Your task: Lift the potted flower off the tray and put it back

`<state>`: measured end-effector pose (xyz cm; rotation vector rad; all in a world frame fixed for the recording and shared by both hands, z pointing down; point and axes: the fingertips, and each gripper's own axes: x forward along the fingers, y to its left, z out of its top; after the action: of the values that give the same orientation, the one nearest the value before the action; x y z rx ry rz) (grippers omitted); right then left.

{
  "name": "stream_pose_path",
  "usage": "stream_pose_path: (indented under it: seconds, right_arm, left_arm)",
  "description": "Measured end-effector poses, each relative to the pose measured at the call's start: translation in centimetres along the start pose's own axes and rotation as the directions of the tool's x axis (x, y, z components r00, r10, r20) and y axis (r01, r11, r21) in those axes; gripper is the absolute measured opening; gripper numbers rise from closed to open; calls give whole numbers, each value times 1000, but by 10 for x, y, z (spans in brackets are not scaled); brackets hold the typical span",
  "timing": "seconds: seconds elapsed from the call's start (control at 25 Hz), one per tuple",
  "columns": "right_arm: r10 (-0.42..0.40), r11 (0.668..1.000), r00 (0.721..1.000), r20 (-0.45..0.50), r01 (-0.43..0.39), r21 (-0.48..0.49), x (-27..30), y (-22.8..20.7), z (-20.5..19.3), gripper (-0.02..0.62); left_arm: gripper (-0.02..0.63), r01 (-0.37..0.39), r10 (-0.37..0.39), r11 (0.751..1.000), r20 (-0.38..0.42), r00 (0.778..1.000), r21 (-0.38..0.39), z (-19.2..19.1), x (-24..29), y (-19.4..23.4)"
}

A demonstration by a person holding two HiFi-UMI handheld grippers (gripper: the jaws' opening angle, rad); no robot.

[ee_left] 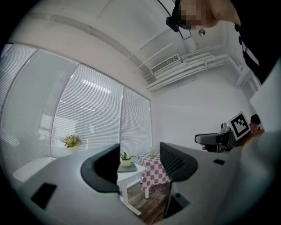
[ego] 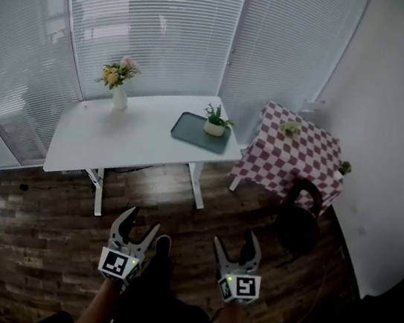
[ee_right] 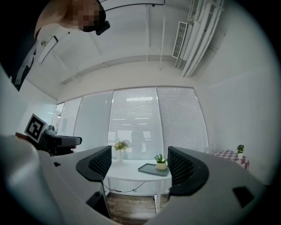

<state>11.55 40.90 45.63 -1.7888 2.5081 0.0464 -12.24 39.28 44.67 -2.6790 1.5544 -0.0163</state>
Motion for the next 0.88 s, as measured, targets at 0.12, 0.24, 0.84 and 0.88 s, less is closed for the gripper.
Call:
stream_pose_path:
  seconds: [0.12,0.24,0.84,0.88]
  right_arm:
    - [-3,1000,1000,6,4,-2,10,-2,-1,366]
    - [-2,1000,1000,8,2,-19,23,-7,-8,365]
    - [52,997,998,-33,-54,-52,146,-40,-31,367]
    - [56,997,998,-38,-57,-52,153,-43,-32,366]
  left_arm:
    - [262,13,-12,999,24,1000,-32,-3,13,3]
    - [262,32,-32,999,21,999,-34,-7,31,9]
    - [262,125,-126,992,-18,992,-31,-36,163,55]
    - [262,126,-127,992,-29,992,-23,-39,169,59]
